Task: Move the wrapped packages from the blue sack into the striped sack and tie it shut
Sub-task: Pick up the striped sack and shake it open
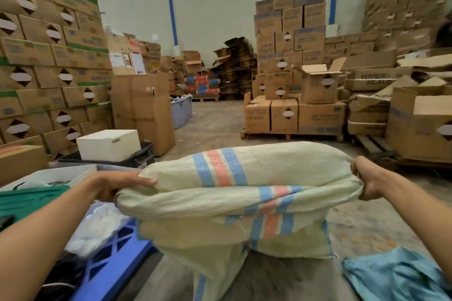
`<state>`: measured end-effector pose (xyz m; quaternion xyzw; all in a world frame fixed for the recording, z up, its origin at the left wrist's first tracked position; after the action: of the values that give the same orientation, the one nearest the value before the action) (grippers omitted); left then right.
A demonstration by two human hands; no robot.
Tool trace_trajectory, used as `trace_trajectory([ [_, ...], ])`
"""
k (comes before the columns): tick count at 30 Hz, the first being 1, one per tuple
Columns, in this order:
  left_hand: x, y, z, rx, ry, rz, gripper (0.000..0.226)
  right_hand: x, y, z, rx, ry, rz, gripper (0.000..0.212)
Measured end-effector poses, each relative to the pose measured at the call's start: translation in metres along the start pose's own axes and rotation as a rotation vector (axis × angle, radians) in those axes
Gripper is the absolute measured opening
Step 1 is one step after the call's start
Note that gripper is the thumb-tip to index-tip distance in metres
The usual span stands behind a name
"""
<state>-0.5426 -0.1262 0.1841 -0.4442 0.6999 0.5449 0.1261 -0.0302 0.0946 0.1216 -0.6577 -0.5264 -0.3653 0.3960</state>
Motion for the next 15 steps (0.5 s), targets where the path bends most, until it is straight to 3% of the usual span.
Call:
trace_trajectory([
  [2, 0.002, -0.007, 0.006, -0.03, -0.033, -0.11, 0.034, -0.013, 0.003, 0.005, 0.058, -0.032, -0.076, 0.024],
  [5, 0.01, -0.014, 0.015, -0.112, -0.098, -0.546, 0.027, -0.032, 0.013, 0.009, 0.139, -0.09, -0.163, 0.037],
  [7, 0.016, -0.013, 0.017, -0.123, -0.206, -0.807, 0.025, -0.041, 0.021, 0.004, 0.176, -0.094, -0.116, 0.026],
  [10, 0.021, -0.011, 0.012, -0.188, -0.385, -1.083, 0.03, -0.055, 0.03, 0.003, 0.22, -0.116, 0.019, 0.05],
  [12, 0.022, -0.021, 0.009, -0.172, -0.435, -1.11, 0.044, -0.058, 0.032, 0.005, 0.276, -0.116, 0.188, 0.049],
  [15, 0.022, -0.045, 0.001, -0.065, -0.394, -0.965, 0.059, -0.05, 0.025, -0.021, 0.197, -0.073, 0.359, 0.049],
])
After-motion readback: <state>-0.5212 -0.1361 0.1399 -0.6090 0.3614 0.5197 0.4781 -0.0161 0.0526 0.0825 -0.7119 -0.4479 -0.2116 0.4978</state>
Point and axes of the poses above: each hand's wrist, its own z-axis towards the middle knuckle, its own y-axis out of the back of the hand, x = y × z, the point moved 6 cm from there along z, towards the middle knuckle, and after that the axes turned 13 degrees about z, right-handed, at the moved point
